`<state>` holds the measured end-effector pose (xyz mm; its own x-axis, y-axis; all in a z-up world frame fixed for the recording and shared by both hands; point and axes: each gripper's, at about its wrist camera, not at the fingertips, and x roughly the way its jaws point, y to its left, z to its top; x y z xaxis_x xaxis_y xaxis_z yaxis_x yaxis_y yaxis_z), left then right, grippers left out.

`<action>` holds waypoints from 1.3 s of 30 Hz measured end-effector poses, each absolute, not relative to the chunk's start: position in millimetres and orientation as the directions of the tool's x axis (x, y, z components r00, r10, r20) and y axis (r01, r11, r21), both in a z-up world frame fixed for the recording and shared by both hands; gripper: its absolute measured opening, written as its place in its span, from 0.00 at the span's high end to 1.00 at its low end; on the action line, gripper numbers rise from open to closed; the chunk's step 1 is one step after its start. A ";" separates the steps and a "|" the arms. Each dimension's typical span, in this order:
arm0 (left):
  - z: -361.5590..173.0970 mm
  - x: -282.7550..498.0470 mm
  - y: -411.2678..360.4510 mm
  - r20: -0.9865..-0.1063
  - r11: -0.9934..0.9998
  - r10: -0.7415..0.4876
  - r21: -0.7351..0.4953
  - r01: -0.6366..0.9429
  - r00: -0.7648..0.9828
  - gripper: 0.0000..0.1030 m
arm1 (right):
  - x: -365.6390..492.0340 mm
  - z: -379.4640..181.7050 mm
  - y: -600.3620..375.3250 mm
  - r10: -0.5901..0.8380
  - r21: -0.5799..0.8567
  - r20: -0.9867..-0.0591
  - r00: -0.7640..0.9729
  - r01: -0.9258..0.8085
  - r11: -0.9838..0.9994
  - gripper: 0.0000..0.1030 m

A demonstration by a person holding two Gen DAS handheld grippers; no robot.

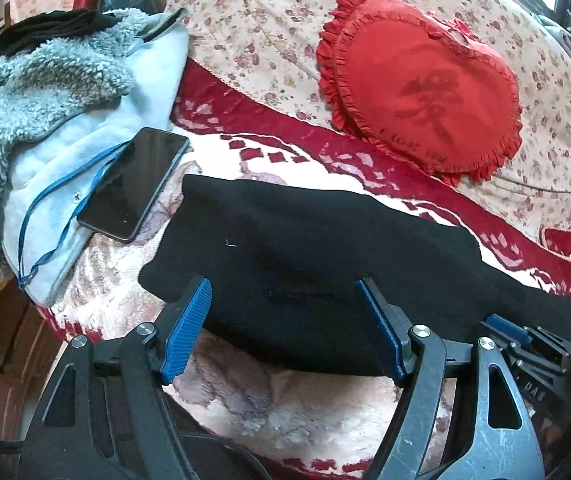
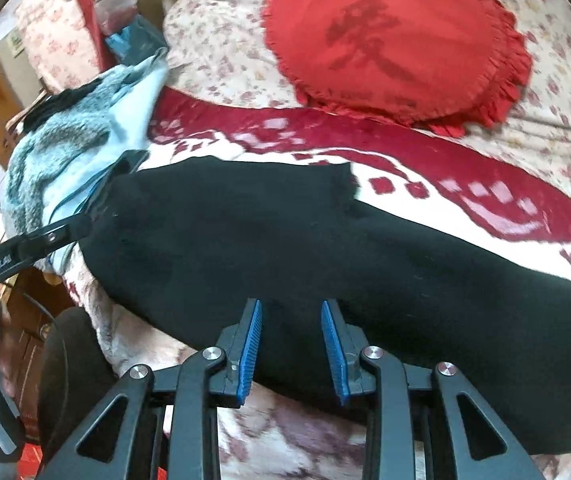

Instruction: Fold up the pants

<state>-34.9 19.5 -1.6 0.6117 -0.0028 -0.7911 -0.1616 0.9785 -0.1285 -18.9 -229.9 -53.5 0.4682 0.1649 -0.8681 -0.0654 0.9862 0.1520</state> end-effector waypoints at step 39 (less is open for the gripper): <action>-10.3 -19.9 46.9 -0.798 0.966 0.035 -0.127 -0.225 0.602 0.26 | 50.5 -35.3 -257.8 0.147 0.197 -0.818 0.556 0.030 0.980 0.90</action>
